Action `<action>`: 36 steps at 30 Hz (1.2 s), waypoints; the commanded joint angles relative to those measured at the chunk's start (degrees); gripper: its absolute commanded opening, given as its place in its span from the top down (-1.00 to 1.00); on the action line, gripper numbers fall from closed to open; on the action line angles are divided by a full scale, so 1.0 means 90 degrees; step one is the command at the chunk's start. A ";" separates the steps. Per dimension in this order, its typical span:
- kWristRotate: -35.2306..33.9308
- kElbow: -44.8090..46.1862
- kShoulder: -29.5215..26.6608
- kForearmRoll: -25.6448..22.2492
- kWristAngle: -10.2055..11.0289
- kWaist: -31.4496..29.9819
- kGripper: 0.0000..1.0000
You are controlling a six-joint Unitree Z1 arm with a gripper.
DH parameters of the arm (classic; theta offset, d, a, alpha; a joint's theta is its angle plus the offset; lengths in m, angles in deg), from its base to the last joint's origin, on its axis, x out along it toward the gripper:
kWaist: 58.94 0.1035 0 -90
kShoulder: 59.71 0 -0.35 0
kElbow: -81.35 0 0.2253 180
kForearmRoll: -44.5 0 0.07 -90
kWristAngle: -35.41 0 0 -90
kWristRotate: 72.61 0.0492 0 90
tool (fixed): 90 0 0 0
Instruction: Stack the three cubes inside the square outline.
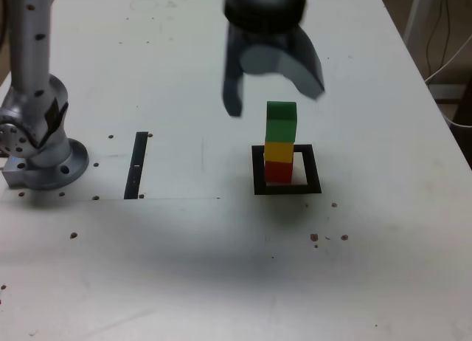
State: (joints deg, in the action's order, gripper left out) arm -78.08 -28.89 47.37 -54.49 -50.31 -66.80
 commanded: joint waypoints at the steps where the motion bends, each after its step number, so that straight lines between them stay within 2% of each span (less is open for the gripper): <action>1: 0.0046 0.0141 -0.0420 -0.0084 -0.0002 0.0010 -0.99; 9: 0.0304 0.1233 -0.1650 -0.0204 -0.0151 0.0294 -0.99; 15: 0.0396 0.2334 -0.2142 -0.0017 -0.0198 0.0438 -0.99; 20: 0.0413 0.3409 -0.2380 0.0455 -0.0143 0.0444 -0.99; 28: 0.0413 0.4680 -0.2399 0.1366 -0.0173 0.0444 -0.99; 36: 0.0413 0.5238 -0.2543 0.1517 -0.0008 0.0444 -0.99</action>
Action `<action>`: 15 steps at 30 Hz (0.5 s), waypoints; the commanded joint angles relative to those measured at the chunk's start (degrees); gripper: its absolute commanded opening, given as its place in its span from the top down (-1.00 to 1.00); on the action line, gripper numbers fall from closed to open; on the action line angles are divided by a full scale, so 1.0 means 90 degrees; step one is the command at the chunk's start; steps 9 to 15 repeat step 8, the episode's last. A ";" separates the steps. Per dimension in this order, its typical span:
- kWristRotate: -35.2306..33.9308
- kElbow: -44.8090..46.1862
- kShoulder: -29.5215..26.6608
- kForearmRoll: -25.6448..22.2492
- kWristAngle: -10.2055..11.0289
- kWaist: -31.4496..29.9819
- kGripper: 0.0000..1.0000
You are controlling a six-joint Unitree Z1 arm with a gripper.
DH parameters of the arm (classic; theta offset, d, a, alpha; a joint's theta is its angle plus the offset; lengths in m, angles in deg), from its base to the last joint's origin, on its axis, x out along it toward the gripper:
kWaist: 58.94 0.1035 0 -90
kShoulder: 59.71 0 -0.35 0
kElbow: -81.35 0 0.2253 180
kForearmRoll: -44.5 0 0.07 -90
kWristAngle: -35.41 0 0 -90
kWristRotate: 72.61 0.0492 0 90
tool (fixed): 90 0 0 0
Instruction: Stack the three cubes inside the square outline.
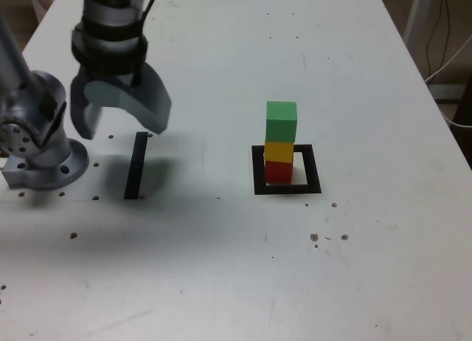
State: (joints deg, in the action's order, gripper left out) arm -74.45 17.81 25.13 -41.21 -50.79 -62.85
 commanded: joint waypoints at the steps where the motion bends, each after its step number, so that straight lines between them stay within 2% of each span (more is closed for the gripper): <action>1: 0.0009 0.0102 -0.0116 0.0084 0.0095 0.0004 -0.99; 8: 0.0009 0.0248 -0.0425 0.0377 0.0203 0.0004 -0.99; 15: 0.0009 0.0248 -0.0425 0.0377 0.0203 0.0004 -0.99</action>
